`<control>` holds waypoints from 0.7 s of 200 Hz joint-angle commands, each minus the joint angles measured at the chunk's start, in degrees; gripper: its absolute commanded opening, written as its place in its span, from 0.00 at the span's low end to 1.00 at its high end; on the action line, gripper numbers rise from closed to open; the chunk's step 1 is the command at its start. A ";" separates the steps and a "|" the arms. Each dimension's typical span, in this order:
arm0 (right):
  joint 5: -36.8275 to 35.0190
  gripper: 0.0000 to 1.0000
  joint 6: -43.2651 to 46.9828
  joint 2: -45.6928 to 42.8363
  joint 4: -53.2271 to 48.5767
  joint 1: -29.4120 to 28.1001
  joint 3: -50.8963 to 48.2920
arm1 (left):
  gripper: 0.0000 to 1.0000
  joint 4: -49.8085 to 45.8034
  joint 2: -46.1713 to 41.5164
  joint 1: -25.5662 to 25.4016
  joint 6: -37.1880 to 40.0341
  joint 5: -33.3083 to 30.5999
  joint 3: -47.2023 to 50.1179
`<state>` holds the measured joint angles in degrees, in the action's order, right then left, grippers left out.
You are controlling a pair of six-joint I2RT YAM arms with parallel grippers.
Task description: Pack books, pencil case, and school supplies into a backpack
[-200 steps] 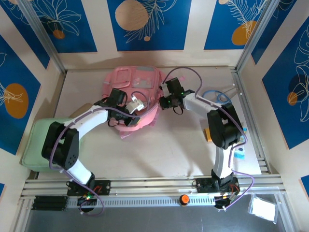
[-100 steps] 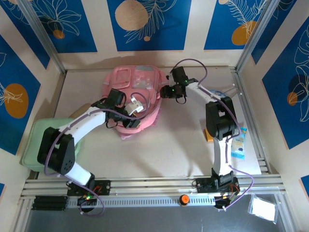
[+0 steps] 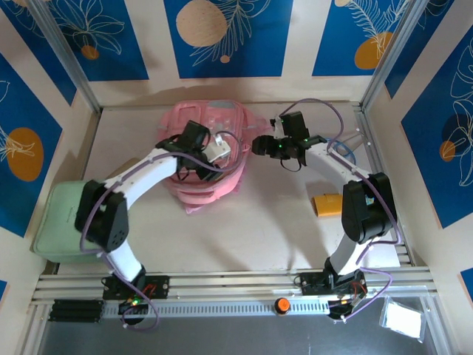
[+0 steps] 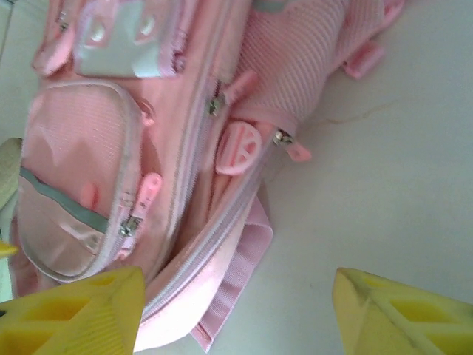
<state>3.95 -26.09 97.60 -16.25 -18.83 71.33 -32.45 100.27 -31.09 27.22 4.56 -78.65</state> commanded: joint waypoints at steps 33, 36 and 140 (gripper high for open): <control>2.38 0.68 -3.74 -2.55 2.35 1.46 -3.34 | 0.56 -6.34 8.71 -1.77 6.44 -10.67 -8.63; 2.48 0.68 -3.83 -2.57 2.43 1.48 -3.45 | 0.56 -6.25 8.93 -1.71 6.44 -10.83 -8.81; 10.19 0.67 -5.72 0.41 6.37 1.95 -1.71 | 0.02 -0.60 5.49 -1.69 4.13 -11.70 -8.39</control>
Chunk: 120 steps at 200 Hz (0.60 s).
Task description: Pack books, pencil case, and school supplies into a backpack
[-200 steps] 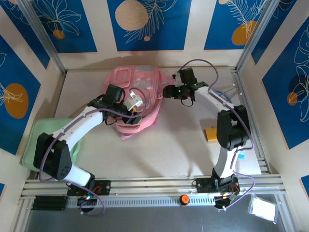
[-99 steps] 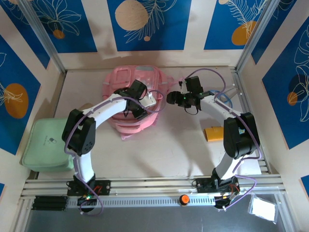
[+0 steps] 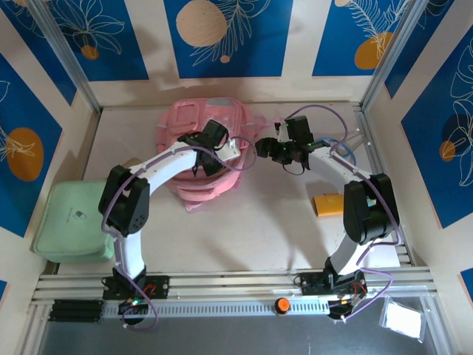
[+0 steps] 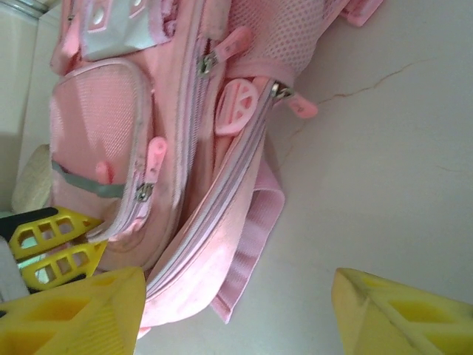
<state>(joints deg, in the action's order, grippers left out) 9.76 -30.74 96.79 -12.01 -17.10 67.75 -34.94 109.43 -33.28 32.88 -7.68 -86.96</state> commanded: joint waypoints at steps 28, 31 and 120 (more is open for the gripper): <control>8.18 0.67 -1.46 5.84 2.95 0.23 7.32 | 0.00 5.89 -11.14 0.59 -3.68 4.90 5.23; 8.70 0.67 -1.51 6.46 2.96 0.21 7.96 | 0.00 6.46 -11.95 0.58 -3.87 5.17 5.91; 20.99 0.67 -2.61 24.96 1.78 -1.33 26.10 | 0.00 14.94 -25.49 2.50 -8.23 10.49 18.60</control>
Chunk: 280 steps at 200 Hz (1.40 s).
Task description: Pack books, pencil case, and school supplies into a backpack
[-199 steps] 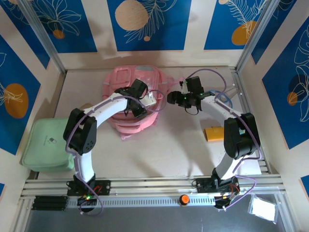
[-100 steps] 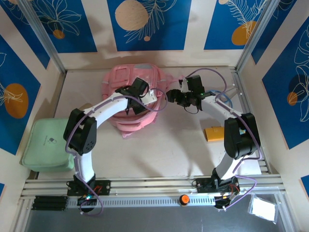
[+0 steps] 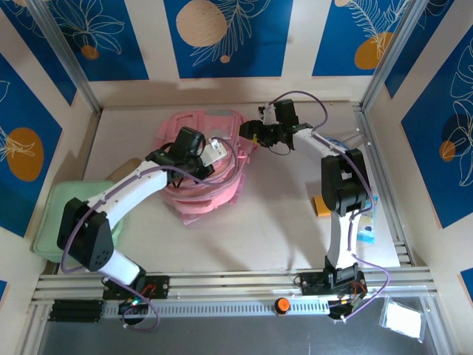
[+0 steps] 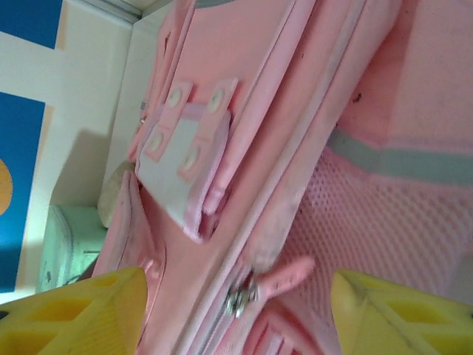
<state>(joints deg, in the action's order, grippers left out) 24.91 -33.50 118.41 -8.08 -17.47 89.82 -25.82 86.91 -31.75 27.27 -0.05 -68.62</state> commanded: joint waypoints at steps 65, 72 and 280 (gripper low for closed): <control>15.51 0.71 3.20 7.96 -4.56 -2.83 6.41 | 0.00 7.75 -3.48 2.87 -4.54 4.65 2.25; 16.32 0.71 3.71 8.35 -5.21 -2.88 6.80 | 0.00 7.83 -3.43 3.00 -4.64 4.95 2.39; 16.50 0.31 7.03 0.79 4.83 -0.35 -3.77 | 0.00 6.90 -4.54 4.59 -4.39 10.04 4.37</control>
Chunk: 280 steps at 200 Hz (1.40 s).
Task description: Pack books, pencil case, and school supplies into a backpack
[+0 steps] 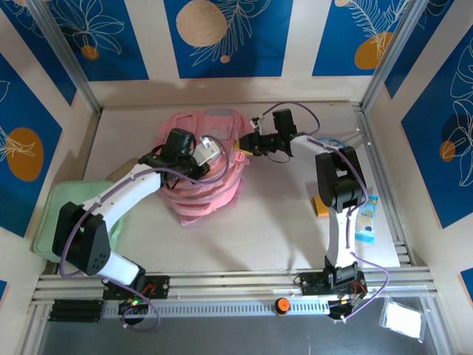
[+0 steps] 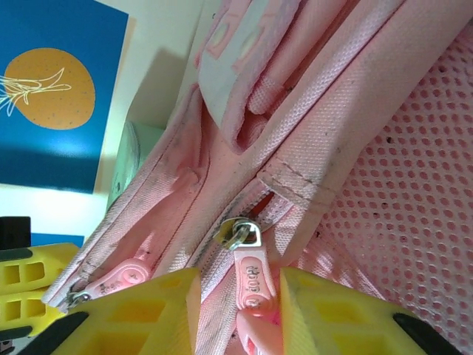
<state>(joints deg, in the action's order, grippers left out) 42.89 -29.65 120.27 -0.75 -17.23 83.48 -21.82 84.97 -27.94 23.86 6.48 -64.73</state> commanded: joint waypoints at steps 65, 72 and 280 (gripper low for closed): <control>1.03 0.19 9.32 0.40 -2.72 -1.13 3.44 | 0.00 2.93 -2.70 1.31 -1.15 3.97 0.83; 1.27 0.17 9.83 0.36 -3.19 -1.21 3.58 | 0.00 2.89 -2.71 1.31 -1.18 3.98 0.83; -8.73 0.08 5.96 -8.17 -17.79 -7.51 0.46 | 0.00 3.99 -0.10 1.58 -2.49 2.66 0.51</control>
<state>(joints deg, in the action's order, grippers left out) 35.94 -21.54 114.78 -17.26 -23.07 86.63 -21.45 84.82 -26.94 22.94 8.49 -63.99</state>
